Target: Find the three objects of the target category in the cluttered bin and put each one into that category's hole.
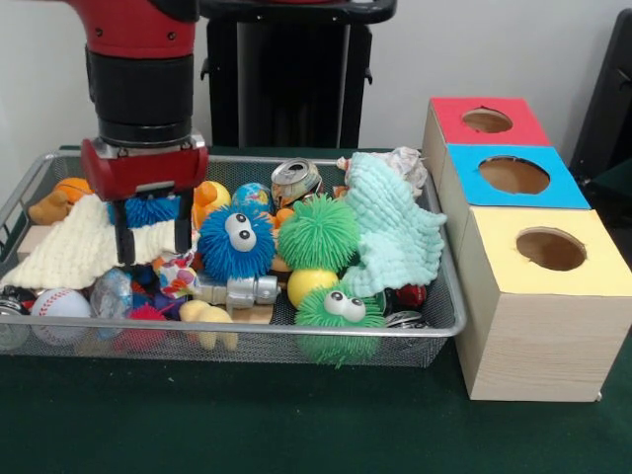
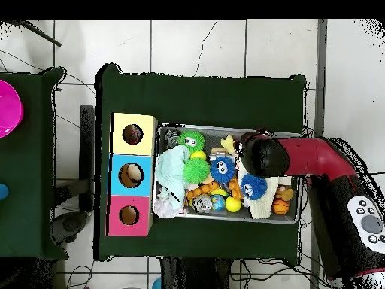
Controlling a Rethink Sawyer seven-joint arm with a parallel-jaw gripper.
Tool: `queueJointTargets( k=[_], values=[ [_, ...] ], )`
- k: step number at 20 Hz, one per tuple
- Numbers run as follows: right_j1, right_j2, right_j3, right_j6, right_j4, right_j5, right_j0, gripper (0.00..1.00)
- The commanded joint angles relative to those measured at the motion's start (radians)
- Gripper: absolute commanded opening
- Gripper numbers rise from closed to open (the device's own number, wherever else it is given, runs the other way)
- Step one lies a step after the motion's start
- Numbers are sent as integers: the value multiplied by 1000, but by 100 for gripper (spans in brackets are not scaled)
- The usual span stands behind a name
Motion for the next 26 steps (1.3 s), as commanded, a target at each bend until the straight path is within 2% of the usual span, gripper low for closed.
queueJointTargets(
  k=[1,9,11,16,18,22,26],
  values=[
    [-50,-77,74,-103,-88,155,66,100],
    [-41,-127,120,29,-49,136,109,100],
    [-35,-142,110,26,-55,147,124,100],
    [-9,-193,43,-29,-87,251,183,100],
    [-3,-192,29,-34,-75,247,186,100],
    [-19,-184,14,-27,-42,264,198,100],
    [-42,-182,46,-44,-33,258,187,100]
  ],
)
